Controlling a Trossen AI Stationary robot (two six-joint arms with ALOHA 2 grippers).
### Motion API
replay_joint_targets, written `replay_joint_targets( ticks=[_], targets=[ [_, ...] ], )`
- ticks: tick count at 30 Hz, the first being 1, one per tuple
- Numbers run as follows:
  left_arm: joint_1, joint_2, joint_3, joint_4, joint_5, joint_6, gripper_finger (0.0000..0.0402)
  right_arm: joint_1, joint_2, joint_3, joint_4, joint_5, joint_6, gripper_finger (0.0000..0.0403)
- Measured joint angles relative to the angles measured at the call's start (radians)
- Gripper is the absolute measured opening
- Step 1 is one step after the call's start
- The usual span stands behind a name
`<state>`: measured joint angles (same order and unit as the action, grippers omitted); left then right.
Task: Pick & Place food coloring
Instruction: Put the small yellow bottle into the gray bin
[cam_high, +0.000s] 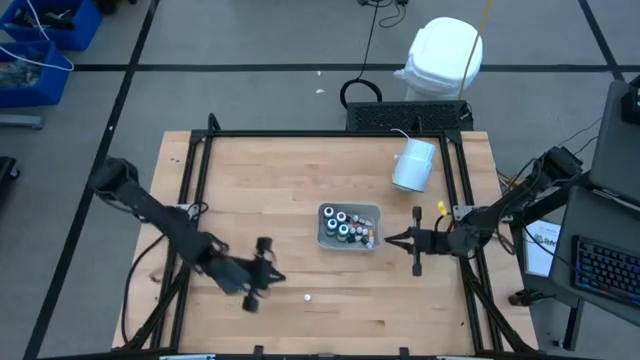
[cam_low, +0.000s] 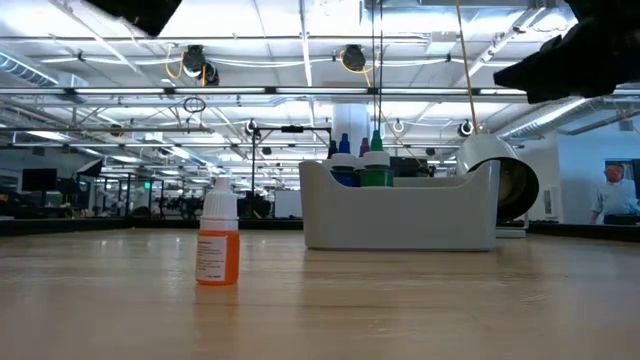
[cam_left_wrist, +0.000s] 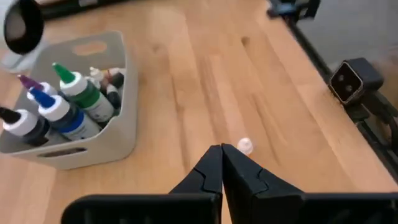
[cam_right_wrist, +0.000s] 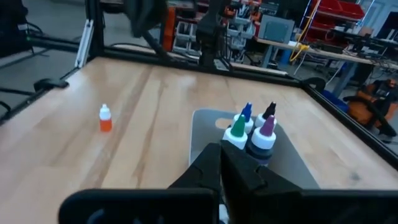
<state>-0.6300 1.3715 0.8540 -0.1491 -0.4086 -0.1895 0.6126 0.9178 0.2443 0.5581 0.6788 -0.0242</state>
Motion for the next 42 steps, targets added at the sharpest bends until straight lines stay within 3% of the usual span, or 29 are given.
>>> replay_joint_targets(
  ticks=[3,7,15,21,29,36,42],
  targets=[
    [-0.007,0.136,0.233,-0.241,-0.001,-0.049,0.0017,0.0,-0.006,0.0,-0.002,-0.001,0.022,0.0001],
    [-0.007,0.317,0.469,-0.439,0.056,-0.052,0.0048,0.0,-0.005,0.0,-0.009,-0.002,0.053,0.0004],
    [0.025,0.566,0.713,-0.551,0.222,-0.082,0.0159,0.0,-0.005,0.0,-0.009,0.001,0.062,0.0004],
    [0.056,0.66,0.753,-0.554,0.273,-0.035,0.0194,0.0,-0.005,0.0,-0.009,0.001,0.041,0.0004],
    [0.118,0.688,0.754,-0.622,0.262,-0.048,0.0191,0.0,-0.005,0.0,-0.01,0.001,0.035,0.0004],
    [0.131,0.686,0.698,-0.606,0.375,-0.01,0.0197,0.0,-0.005,0.0,-0.01,0.001,0.038,0.0004],
    [0.13,0.686,0.645,-0.559,0.382,-0.003,0.0198,0.001,-0.005,0.0,-0.009,0.001,0.038,0.0004]
  ],
)
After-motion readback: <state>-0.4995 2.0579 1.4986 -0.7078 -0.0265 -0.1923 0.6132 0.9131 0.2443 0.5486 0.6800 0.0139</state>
